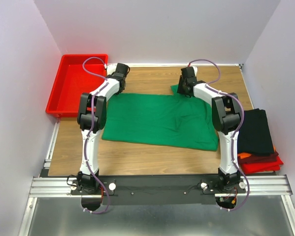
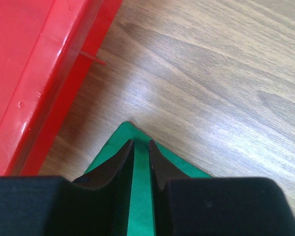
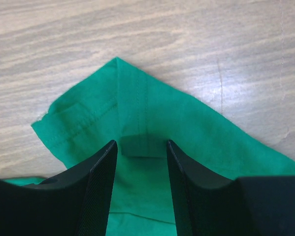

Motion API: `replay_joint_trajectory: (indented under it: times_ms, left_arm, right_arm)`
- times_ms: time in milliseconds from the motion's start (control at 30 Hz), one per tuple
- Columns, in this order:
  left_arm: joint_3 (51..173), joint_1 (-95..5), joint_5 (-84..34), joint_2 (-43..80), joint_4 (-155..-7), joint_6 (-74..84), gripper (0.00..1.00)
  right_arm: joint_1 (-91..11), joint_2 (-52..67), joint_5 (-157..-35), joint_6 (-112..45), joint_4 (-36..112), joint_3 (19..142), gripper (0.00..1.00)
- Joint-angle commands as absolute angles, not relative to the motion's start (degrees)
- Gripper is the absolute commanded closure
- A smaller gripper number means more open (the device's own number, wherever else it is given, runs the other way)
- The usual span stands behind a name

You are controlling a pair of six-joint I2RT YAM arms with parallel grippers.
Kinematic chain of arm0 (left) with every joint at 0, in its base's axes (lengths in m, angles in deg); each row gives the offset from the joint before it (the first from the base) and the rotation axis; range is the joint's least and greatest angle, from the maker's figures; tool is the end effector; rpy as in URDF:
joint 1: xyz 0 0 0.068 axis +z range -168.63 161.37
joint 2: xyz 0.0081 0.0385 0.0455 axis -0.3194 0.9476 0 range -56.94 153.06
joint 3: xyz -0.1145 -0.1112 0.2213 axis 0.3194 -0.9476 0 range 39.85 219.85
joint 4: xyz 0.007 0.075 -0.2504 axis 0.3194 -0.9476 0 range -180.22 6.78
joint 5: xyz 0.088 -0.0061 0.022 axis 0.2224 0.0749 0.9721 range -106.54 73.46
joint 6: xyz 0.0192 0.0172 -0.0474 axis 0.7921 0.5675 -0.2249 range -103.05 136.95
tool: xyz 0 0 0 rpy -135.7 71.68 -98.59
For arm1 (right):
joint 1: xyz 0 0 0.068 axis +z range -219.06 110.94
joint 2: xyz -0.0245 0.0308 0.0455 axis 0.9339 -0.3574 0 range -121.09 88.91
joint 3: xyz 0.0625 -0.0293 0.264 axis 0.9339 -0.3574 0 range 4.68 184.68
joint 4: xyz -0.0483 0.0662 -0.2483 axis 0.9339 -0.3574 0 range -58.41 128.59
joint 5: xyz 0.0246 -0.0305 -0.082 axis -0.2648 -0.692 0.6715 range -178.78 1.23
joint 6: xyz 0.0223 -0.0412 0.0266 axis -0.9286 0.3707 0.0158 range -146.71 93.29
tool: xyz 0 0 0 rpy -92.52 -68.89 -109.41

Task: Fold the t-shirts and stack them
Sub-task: Fold the tshirt

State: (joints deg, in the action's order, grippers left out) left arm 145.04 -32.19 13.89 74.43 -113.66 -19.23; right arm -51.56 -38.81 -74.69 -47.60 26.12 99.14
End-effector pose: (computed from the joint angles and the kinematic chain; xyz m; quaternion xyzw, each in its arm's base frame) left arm 0.4888 -0.0993 0.1699 -0.2552 0.8916 0.1115 0.3572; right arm 0.4748 0.1406 0.1605 0.0733 0.9176 0.0156 0.3905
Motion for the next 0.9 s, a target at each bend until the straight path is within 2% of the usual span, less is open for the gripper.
replay_joint_trajectory:
  times_ms: [0, 367, 667, 867]
  left_arm:
    - [144.4, -31.8, 15.4, 75.3, -112.8, -18.7, 0.75]
    - [144.4, -31.6, 14.8, 75.2, -112.3, -18.0, 0.75]
    - [144.4, -31.2, 14.6, 75.2, -112.3, -17.9, 0.75]
    - [144.5, -30.9, 14.7, 74.7, -112.3, -18.0, 0.75]
  right_arm:
    - [-51.7, -41.4, -74.2, -47.6, 26.2, 101.5, 0.48]
    - [-51.7, -43.3, -73.2, -47.5, 24.9, 103.3, 0.56]
    - [-51.7, -41.3, -70.1, -48.6, 24.2, 102.9, 0.82]
    - [-51.7, -39.0, -69.5, -49.5, 24.0, 102.8, 0.91]
